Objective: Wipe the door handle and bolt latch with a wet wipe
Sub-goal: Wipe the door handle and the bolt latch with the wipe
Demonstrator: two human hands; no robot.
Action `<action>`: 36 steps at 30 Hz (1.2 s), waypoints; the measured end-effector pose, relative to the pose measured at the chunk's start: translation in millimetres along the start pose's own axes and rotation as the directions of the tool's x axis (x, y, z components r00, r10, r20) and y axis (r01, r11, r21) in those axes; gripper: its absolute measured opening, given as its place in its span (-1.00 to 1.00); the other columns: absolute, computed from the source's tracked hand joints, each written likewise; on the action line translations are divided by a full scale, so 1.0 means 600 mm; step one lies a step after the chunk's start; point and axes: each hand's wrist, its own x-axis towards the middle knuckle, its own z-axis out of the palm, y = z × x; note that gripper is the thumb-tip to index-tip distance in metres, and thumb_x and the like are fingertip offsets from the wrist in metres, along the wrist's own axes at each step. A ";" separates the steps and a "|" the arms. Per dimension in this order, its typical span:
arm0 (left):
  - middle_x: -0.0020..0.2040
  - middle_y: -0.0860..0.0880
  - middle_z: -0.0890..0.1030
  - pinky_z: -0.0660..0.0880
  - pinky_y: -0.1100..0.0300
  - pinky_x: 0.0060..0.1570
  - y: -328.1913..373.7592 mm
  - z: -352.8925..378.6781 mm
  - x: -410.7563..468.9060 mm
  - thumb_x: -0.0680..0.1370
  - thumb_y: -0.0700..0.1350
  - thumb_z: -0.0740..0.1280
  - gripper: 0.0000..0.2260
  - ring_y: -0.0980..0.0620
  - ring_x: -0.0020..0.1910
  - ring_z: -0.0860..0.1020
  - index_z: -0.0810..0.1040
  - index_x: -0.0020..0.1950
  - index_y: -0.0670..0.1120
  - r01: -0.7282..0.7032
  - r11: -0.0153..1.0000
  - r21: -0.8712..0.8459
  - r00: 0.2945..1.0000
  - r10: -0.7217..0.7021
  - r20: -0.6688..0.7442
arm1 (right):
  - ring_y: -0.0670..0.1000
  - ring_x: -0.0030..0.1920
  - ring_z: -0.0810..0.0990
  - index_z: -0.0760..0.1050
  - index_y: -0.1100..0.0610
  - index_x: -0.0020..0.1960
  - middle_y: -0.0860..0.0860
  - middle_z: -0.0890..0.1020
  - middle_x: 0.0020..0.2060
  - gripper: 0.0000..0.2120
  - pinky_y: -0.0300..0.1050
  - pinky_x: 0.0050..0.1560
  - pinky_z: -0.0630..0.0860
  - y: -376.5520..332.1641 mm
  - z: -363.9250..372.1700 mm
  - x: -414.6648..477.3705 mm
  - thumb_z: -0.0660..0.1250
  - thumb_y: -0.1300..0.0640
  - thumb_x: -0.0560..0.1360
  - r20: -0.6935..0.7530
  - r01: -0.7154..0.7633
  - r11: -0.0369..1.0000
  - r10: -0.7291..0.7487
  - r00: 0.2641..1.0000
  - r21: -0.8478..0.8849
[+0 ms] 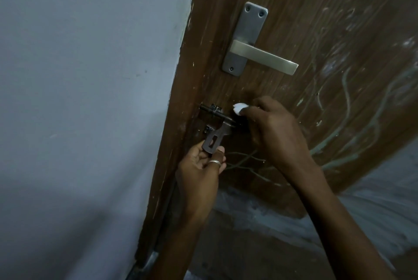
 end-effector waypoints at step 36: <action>-0.02 0.10 0.72 0.62 0.21 -0.07 -0.003 -0.007 0.011 0.54 -0.22 0.42 -0.72 0.11 -0.01 0.68 0.61 0.22 0.00 0.017 1.000 0.007 1.000 -0.017 0.018 | 0.14 -0.06 0.53 0.61 0.20 0.13 0.13 0.52 0.02 -0.81 -0.04 -0.21 0.47 -0.033 0.025 0.069 0.42 0.21 0.53 0.065 0.069 0.994 -0.064 0.996 -0.087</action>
